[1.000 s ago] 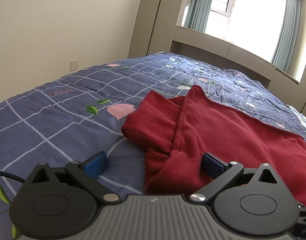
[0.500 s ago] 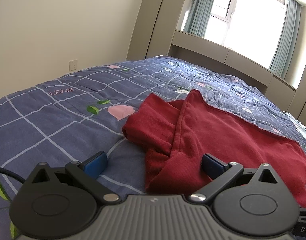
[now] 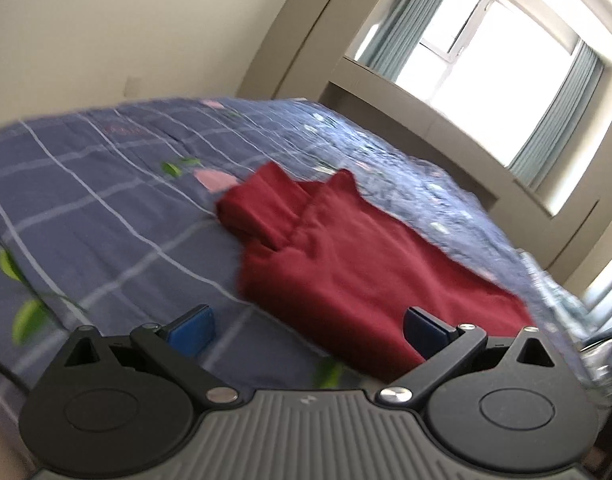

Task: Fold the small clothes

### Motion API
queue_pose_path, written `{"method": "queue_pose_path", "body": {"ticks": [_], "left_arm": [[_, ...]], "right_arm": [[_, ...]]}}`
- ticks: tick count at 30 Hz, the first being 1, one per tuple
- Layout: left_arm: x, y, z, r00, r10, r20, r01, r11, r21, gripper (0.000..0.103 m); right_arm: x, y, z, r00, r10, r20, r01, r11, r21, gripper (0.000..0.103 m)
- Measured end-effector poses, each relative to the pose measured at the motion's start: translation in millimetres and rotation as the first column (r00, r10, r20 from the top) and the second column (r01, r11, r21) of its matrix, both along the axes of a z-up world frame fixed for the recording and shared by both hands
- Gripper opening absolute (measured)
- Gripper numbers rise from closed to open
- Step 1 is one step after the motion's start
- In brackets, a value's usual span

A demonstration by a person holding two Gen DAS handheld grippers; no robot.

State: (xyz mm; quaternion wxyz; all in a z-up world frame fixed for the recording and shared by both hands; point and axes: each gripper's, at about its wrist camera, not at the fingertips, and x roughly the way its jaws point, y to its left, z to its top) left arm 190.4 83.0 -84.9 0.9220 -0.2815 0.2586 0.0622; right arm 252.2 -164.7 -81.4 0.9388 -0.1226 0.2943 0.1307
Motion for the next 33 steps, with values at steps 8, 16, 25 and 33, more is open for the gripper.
{"method": "queue_pose_path", "body": {"ticks": [8, 16, 25, 33], "left_arm": [[3, 11, -8, 0.997, 0.070, 0.030, -0.064, 0.986, -0.155, 0.102], [14, 2, -10, 0.996, 0.091, 0.025, -0.086, 0.984, -0.158, 0.078], [18, 1, -11, 0.994, 0.095, 0.058, -0.083, 0.980, -0.180, 0.068], [22, 1, -19, 0.993, 0.111, 0.034, -0.102, 0.976, -0.195, 0.064]], "right_arm": [[0, -1, 0, 1.000, 0.002, -0.002, -0.002, 1.000, 0.006, 0.103], [1, -3, 1, 1.000, 0.004, -0.008, -0.004, 1.000, 0.023, 0.103], [1, -4, 1, 1.000, 0.004, -0.008, -0.004, 1.000, 0.025, 0.103], [1, -4, 1, 1.000, 0.005, -0.009, -0.004, 1.000, 0.026, 0.103]]}}
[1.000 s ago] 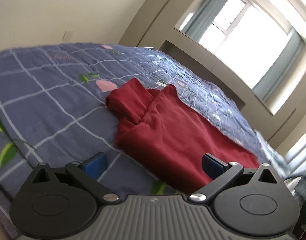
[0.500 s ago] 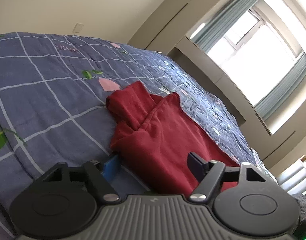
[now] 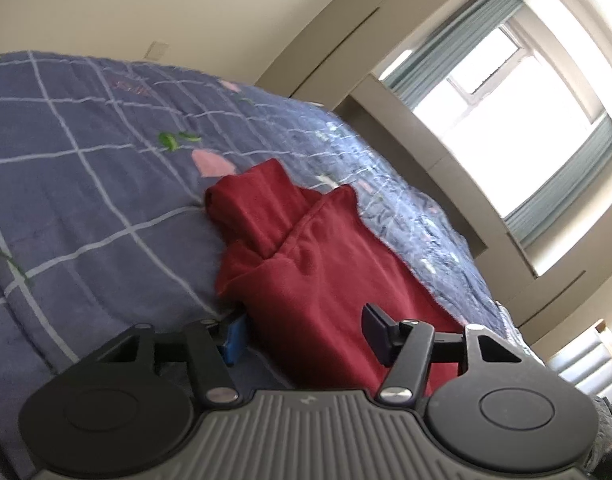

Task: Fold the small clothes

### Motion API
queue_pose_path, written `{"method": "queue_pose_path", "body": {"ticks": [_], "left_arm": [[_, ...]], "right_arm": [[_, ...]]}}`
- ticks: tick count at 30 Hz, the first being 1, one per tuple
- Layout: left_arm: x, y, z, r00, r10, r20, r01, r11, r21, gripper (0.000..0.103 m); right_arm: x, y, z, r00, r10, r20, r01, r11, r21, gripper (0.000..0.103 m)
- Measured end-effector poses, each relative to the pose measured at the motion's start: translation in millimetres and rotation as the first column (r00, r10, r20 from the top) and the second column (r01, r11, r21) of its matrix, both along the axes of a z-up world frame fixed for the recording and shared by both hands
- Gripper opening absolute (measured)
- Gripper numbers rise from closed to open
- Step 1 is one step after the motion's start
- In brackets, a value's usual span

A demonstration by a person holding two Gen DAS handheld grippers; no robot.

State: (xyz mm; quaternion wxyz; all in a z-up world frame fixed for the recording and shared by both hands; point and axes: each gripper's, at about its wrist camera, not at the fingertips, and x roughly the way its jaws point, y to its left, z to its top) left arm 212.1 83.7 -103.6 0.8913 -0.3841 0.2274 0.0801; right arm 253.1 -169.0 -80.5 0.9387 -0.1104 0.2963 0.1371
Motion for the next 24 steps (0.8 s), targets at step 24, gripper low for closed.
{"method": "queue_pose_path", "body": {"ticks": [24], "left_arm": [[18, 15, -11, 0.995, 0.100, -0.011, -0.101, 0.993, -0.068, 0.038]], "right_arm": [[0, 0, -1, 1.000, -0.001, 0.002, 0.001, 1.000, -0.003, 0.103]]}}
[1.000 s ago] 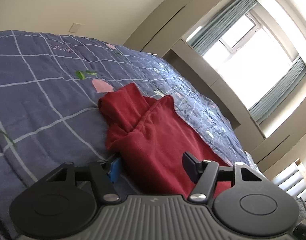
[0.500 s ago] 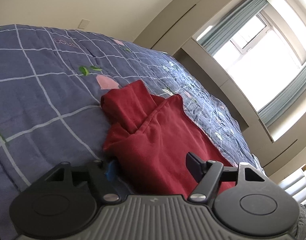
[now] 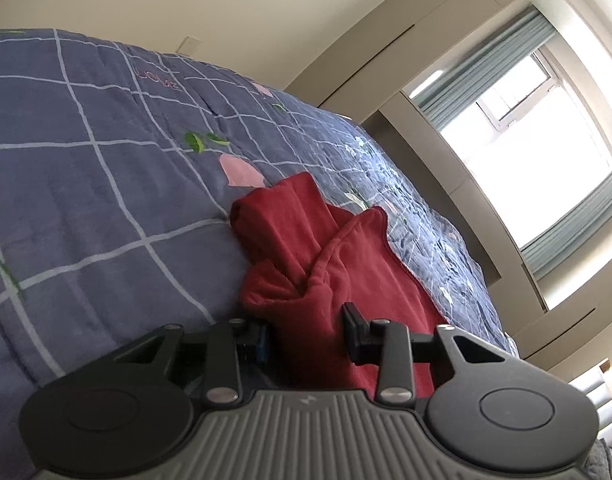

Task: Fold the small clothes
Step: 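Grasp a sweater corner with the left tool and lift it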

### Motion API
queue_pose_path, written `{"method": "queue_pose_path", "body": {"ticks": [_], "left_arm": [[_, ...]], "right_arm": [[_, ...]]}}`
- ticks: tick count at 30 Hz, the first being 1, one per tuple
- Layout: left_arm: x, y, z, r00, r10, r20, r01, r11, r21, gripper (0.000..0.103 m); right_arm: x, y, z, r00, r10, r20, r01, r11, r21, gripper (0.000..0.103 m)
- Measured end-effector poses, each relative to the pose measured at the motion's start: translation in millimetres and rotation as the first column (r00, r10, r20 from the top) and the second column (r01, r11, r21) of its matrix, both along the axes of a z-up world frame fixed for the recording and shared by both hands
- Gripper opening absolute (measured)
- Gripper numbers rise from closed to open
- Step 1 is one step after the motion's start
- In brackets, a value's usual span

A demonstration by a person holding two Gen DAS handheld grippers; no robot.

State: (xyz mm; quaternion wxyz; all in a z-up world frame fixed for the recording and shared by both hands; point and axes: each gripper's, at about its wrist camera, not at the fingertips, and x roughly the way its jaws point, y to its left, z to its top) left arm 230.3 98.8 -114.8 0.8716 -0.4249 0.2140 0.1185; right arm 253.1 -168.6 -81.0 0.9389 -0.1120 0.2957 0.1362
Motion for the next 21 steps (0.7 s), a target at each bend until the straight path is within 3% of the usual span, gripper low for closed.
{"method": "queue_pose_path", "body": {"ticks": [5, 7, 11, 17, 21], "left_arm": [[7, 3, 1, 1.000, 0.013, -0.013, -0.013, 1.000, -0.010, 0.035], [9, 2, 2, 1.000, 0.013, -0.024, -0.013, 1.000, 0.005, 0.023], [9, 1, 7, 1.000, -0.007, 0.004, 0.007, 1.000, 0.019, 0.014], [20, -12, 36, 0.991, -0.116, 0.068, 0.103, 0.980, 0.170, 0.011], [42, -28, 70, 0.966, -0.249, 0.068, 0.218, 0.928, 0.301, 0.010]], "right_arm": [[0, 0, 0, 1.000, 0.000, 0.000, 0.000, 1.000, -0.001, 0.103], [0, 0, 0, 1.000, 0.000, 0.001, 0.000, 1.000, -0.002, 0.103], [0, 0, 0, 1.000, 0.000, 0.001, 0.000, 1.000, -0.002, 0.103], [3, -6, 3, 1.000, 0.003, -0.017, -0.002, 0.999, 0.035, 0.103], [9, -30, 14, 0.998, 0.042, -0.055, -0.033, 0.986, 0.161, 0.102]]}}
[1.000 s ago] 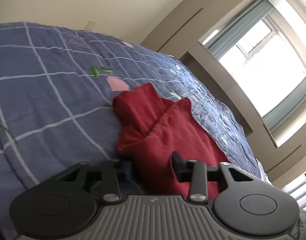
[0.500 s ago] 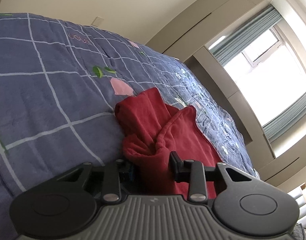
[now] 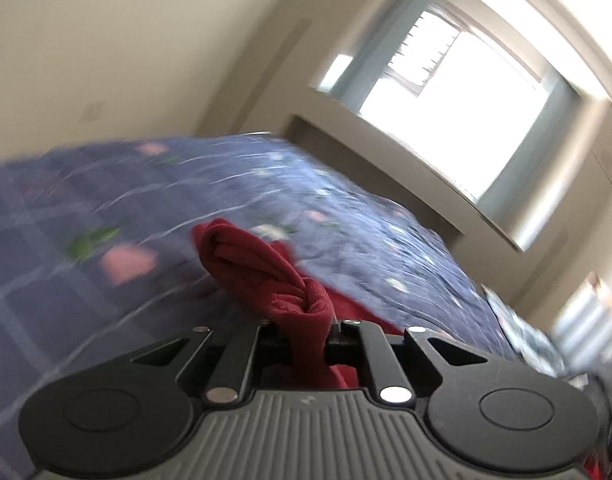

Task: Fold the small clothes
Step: 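Grasp a sweater corner with the left tool and lift it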

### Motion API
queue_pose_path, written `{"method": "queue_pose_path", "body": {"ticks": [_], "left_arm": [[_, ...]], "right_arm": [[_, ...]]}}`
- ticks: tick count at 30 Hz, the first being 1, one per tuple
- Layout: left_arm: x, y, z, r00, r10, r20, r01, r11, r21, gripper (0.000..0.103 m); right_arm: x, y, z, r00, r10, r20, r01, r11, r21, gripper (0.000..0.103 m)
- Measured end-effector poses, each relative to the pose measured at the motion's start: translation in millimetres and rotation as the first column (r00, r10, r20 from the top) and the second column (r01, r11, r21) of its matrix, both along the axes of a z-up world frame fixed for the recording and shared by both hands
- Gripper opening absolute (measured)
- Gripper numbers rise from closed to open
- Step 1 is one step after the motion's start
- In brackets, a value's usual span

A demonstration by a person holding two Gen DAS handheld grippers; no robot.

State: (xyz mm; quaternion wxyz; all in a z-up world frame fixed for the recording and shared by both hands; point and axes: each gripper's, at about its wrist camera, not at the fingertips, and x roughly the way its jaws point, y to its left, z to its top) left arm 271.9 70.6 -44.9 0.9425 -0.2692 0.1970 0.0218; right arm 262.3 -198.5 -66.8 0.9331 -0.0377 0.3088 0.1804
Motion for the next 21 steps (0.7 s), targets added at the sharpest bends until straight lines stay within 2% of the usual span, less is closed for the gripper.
{"method": "queue_pose_path", "body": {"ticks": [3, 5, 7, 11, 13, 16, 19, 21], "left_arm": [[14, -26, 26, 0.993, -0.116, 0.026, 0.112, 0.988, 0.107, 0.010], [22, -49, 42, 0.981, -0.190, 0.041, 0.180, 0.968, 0.177, 0.009], [28, -77, 56, 0.962, -0.269, 0.054, 0.250, 0.940, 0.231, 0.009], [37, -132, 72, 0.914, -0.403, 0.049, 0.376, 0.884, 0.277, 0.009], [37, -163, 75, 0.881, -0.472, 0.032, 0.442, 0.845, 0.300, 0.009], [32, -210, 65, 0.817, -0.577, -0.013, 0.546, 0.766, 0.341, 0.009], [24, -247, 45, 0.754, -0.650, -0.095, 0.631, 0.676, 0.380, 0.009], [18, -265, 30, 0.726, -0.667, -0.168, 0.670, 0.629, 0.395, 0.010]], "right_arm": [[2, -25, 10, 1.000, 0.004, -0.010, -0.003, 0.998, 0.065, 0.102], [1, -44, 18, 1.000, -0.020, -0.008, 0.021, 0.997, 0.074, 0.102], [-4, -67, 25, 0.999, -0.040, -0.004, 0.040, 0.996, 0.081, 0.102], [-23, -117, 34, 0.994, -0.105, -0.001, 0.104, 0.991, 0.086, 0.103], [-36, -144, 36, 0.988, -0.154, -0.002, 0.153, 0.985, 0.083, 0.103], [-57, -181, 35, 0.971, -0.239, -0.019, 0.239, 0.966, 0.093, 0.103], [-75, -209, 29, 0.951, -0.305, -0.045, 0.308, 0.946, 0.098, 0.103], [-85, -222, 25, 0.941, -0.334, -0.054, 0.338, 0.936, 0.098, 0.103]]}}
